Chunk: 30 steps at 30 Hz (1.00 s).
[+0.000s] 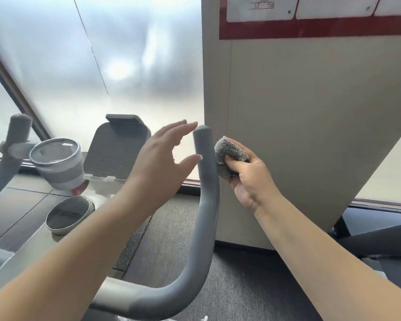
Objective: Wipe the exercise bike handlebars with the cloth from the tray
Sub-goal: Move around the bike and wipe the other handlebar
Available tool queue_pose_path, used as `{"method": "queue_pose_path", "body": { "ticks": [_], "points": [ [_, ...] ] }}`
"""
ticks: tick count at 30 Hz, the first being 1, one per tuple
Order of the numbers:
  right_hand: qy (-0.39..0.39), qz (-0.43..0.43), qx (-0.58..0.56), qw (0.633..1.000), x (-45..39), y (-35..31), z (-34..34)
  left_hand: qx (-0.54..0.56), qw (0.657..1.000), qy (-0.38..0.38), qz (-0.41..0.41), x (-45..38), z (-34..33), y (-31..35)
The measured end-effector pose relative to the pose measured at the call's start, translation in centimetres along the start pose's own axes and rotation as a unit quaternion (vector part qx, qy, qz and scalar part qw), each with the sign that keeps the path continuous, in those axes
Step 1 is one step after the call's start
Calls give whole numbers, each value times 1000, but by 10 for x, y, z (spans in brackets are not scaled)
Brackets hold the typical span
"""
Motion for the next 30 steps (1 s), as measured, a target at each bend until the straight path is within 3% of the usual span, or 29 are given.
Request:
{"method": "queue_pose_path", "body": {
  "ticks": [5, 17, 24, 30],
  "points": [
    [-120, -24, -50, 991, -19, -4, -12, -54, 998, -16, -3, -3, -8, -5],
    [-131, -19, 43, 990, -11, 25, 14, -72, 997, 4, -1, -6, -6, 3],
    [-24, 47, 33, 998, -20, 4, -3, -84, 996, -6, -3, -4, -4, 6],
    [-56, 41, 44, 997, -20, 10, -17, -89, 996, -21, 4, -3, -4, 3]
  ]
}}
Point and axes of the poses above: each hand's wrist, its own x-axis away from the middle knuckle, its own z-axis out of the back of the hand, y = z × x, the point moved 4 cm from there along -x, towards the middle knuckle, and after that the axes turned 2 degrees about -y, right-handed, at the moved point
